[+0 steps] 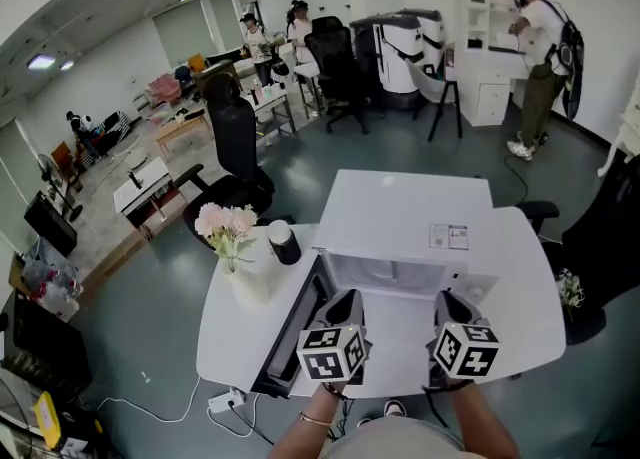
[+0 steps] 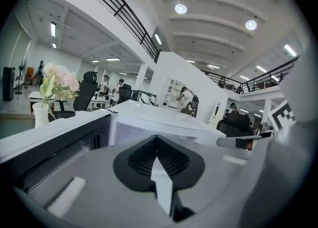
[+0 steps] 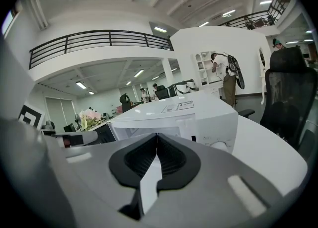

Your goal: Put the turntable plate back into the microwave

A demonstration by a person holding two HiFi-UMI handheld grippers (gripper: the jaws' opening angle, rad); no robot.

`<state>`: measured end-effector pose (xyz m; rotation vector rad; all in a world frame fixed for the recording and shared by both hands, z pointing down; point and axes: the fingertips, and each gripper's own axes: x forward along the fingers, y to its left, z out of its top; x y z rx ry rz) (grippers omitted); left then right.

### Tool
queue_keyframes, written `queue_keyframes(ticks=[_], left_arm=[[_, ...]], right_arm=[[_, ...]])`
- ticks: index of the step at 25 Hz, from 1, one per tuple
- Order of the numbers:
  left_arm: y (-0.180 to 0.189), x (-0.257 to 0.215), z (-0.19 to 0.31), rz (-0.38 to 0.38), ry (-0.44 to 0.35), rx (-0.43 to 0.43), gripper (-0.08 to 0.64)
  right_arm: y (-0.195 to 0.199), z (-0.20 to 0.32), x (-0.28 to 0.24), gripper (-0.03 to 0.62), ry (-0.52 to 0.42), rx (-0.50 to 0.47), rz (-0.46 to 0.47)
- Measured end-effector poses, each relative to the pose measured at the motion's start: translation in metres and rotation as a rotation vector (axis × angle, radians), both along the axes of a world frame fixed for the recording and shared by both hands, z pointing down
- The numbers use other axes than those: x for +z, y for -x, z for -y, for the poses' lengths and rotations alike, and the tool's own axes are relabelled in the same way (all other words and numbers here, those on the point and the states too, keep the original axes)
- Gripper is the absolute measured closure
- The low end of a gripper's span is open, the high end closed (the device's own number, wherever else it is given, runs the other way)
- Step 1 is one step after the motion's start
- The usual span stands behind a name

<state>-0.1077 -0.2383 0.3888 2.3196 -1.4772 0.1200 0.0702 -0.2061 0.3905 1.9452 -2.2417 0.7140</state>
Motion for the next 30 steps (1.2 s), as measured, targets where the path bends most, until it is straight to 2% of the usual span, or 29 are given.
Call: queue_keyframes(ticks=[10,30], left_arm=[[-0.002,0.003,0.000,-0.009,0.012,-0.008,0.560],[-0.004,0.009,-0.005,-0.035,0.040,-0.037,0.560]], right_arm=[[0.008,0.001,-0.003,0.583,-0.009,-0.031,-0.021],[0.002,-0.004,-0.003,0.583,0.004,-0.043,-0.047]])
